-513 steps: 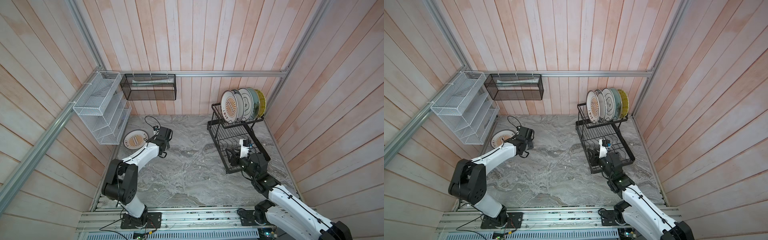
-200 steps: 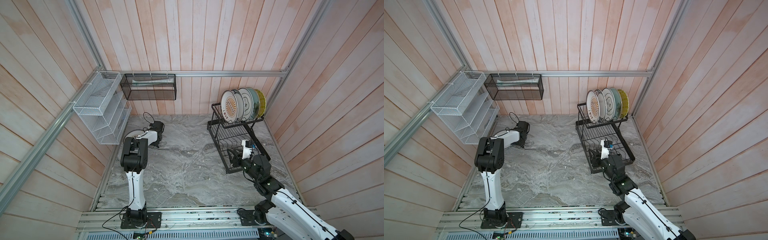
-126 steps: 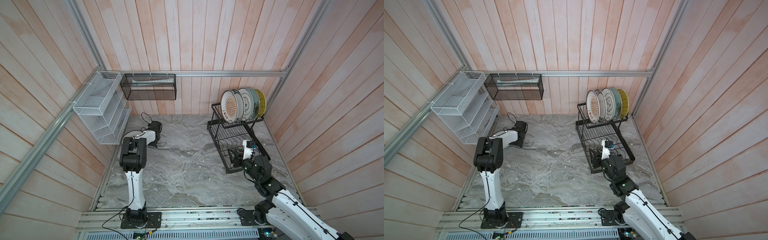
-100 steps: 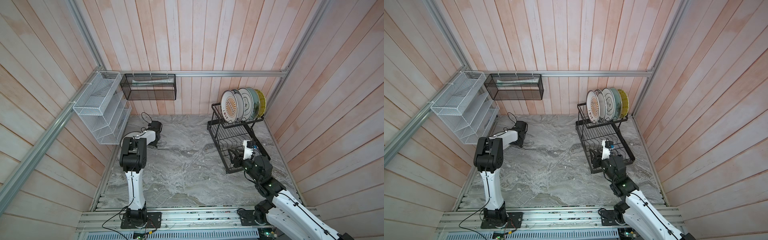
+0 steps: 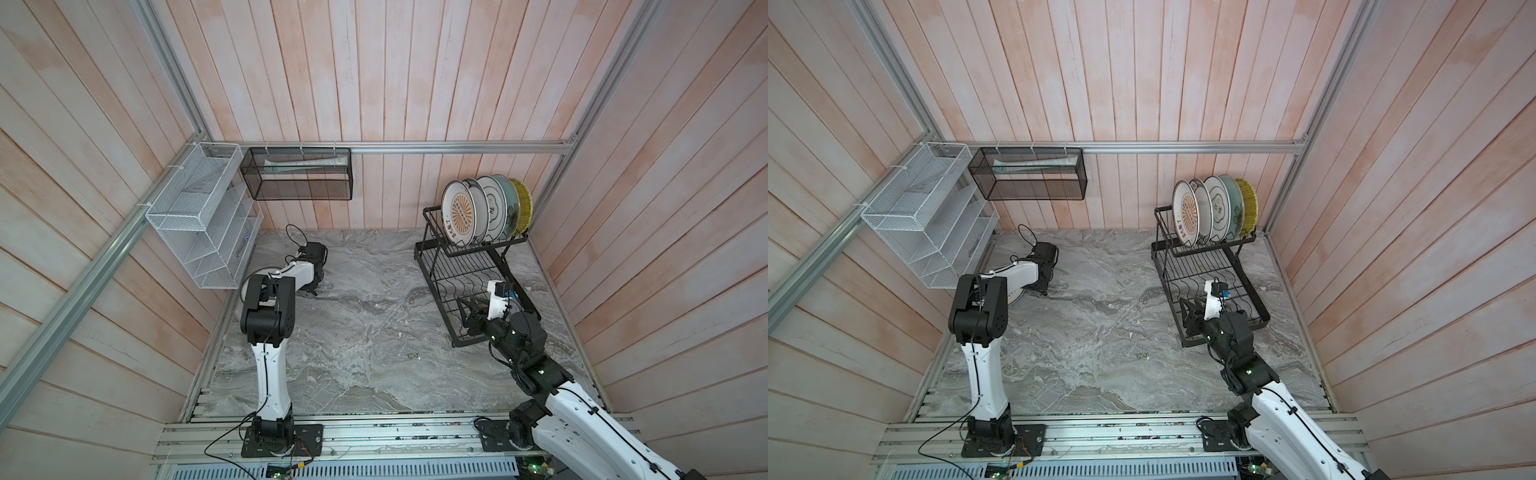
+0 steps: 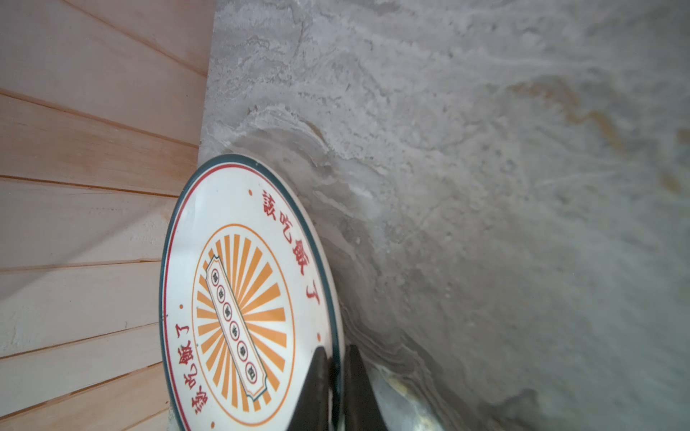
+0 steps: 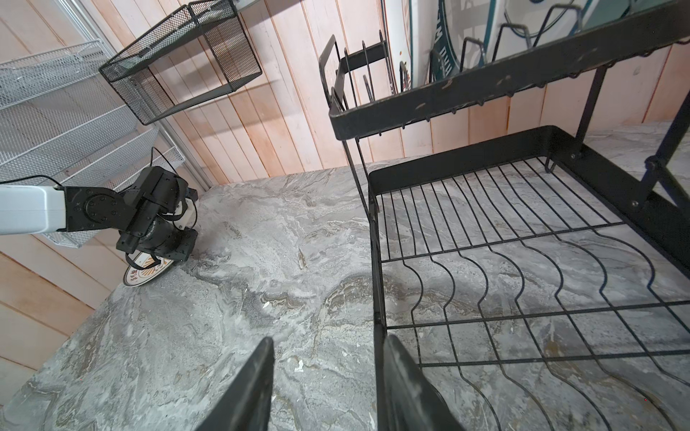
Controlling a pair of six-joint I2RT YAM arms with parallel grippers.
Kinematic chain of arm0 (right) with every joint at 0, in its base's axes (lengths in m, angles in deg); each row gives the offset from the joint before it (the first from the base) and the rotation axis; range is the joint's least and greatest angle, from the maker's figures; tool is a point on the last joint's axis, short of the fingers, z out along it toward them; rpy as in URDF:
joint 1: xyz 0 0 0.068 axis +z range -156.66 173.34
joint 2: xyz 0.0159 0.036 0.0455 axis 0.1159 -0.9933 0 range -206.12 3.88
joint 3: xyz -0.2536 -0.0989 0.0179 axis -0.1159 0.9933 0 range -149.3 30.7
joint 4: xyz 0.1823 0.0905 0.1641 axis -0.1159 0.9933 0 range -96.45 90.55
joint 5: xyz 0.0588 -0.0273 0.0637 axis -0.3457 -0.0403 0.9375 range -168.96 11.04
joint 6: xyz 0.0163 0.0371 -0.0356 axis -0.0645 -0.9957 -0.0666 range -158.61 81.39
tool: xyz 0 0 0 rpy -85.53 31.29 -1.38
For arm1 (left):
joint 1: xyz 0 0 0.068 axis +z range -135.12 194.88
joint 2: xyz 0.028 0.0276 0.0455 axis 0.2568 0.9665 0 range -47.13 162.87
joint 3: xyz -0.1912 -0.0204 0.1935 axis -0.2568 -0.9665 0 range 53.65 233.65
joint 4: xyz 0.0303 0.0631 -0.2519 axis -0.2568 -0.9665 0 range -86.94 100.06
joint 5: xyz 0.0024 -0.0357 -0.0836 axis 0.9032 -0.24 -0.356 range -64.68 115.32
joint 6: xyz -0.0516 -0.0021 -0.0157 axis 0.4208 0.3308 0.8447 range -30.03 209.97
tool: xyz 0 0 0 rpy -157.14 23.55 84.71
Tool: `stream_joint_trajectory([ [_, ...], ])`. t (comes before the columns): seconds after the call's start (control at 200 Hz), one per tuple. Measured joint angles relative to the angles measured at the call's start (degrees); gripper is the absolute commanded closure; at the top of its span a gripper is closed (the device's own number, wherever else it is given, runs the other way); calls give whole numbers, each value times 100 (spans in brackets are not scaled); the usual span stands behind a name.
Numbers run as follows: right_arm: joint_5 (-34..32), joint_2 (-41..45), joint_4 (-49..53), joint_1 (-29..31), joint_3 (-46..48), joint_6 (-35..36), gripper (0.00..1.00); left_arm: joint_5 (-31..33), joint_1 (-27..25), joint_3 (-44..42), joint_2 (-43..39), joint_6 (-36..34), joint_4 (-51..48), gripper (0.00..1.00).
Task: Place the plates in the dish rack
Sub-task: 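Grip the plate rim with the left gripper and drag it toward the rack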
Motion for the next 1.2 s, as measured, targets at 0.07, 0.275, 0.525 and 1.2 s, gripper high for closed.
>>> stream_joint_trajectory([
  [0.07,-22,35,0,0,0,0,52,11,-107,0,-17,2,-7,100],
  [0.275,-87,96,2,0,0,-2,52,-22,-629,0,-26,153,-109,100],
  [0.525,-101,140,15,0,0,-20,52,-254,-1506,0,-227,535,-387,100],
  [1.2,-656,223,398,0,-319,186,51,-214,-4415,-649,-560,2319,-664,100],
])
